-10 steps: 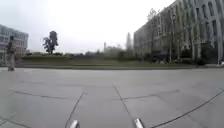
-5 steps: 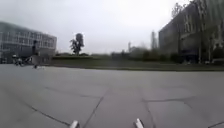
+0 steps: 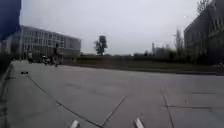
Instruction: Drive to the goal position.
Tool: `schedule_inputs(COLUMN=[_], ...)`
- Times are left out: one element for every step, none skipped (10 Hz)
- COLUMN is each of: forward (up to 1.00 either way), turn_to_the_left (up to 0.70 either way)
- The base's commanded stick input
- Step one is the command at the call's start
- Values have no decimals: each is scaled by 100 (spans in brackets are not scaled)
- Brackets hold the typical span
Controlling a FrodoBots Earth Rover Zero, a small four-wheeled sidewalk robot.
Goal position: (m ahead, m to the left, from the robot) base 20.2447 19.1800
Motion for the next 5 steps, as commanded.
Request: schedule_inputs(forward=[0,0,0,0,0], turn_to_the_left=[0,0,0,0,0])
